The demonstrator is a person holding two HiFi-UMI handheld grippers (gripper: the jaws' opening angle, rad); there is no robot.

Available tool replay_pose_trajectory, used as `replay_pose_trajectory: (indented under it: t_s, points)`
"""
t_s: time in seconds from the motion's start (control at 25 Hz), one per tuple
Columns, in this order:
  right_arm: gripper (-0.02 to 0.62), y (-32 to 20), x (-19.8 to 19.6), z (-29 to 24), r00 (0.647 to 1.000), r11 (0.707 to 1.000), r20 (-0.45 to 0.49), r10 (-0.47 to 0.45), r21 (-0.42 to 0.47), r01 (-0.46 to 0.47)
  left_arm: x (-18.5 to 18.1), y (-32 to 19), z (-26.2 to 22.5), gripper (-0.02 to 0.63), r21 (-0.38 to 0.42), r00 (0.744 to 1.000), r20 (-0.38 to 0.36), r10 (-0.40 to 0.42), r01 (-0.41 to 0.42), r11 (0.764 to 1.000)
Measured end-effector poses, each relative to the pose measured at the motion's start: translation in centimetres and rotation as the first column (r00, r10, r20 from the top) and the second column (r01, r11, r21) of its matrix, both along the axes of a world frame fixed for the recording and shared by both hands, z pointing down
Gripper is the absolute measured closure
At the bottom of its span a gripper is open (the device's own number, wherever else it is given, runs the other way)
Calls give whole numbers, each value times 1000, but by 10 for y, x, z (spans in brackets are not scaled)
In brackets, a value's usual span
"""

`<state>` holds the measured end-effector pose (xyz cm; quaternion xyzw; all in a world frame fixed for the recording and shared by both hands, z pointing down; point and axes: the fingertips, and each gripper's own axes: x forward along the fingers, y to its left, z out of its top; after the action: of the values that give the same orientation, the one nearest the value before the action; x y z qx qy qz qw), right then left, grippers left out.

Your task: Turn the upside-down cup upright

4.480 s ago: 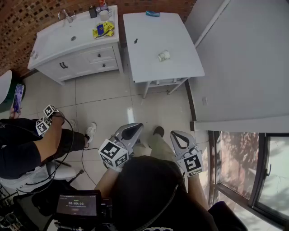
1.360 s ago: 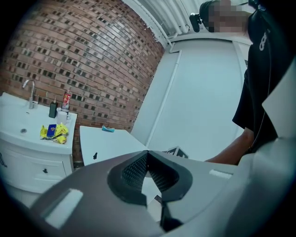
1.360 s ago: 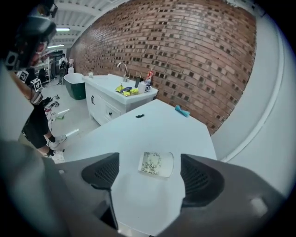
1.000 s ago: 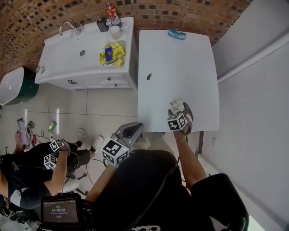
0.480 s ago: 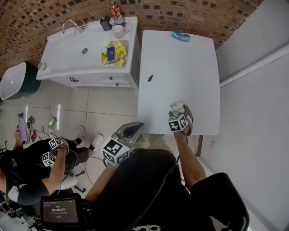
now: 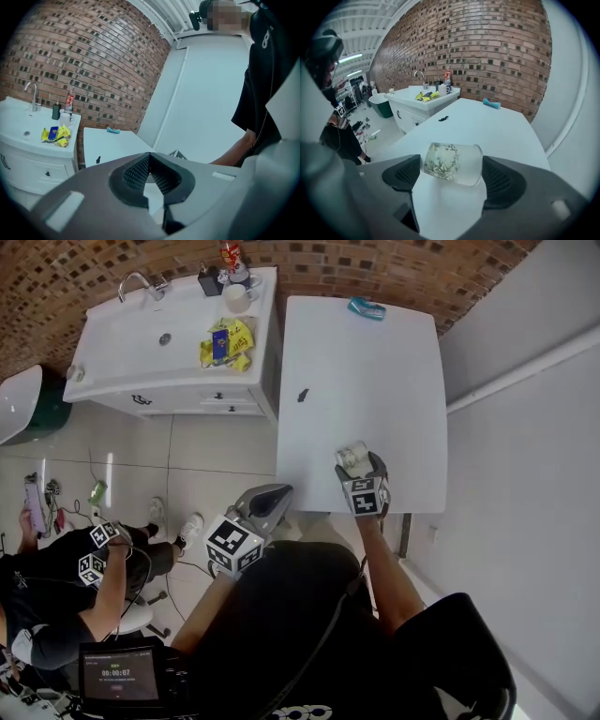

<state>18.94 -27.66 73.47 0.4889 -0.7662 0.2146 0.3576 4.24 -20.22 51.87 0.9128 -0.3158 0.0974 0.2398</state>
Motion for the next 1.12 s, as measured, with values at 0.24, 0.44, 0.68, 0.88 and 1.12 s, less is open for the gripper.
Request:
replay_pose_trajectory:
  t_s: [0.24,0.44,0.68,0.88,1.12]
  points:
    - [193,12,-16,1,926,989,357,127,-117,-91,1,0,2,592,5,1000,-10,11,-11,1000]
    - [193,20,-21,11,670,923,642,372,-336,-190,1,2,3,592,5,1000,-11,18,-18,1000]
    - [193,24,-24,23,455,862,737,500,-477,-174,-1,4,2,592,3,1000,1,13,-13,1000]
    - [193,28,-22,33,446,847,727,522,-506,-166,-5,4,1,592,3,1000,7,7,-7,1000]
    - [192,33,-17,35,452,837,711,538,-513,-189,-7,4,0,592,6,1000,-1,0,0,1000]
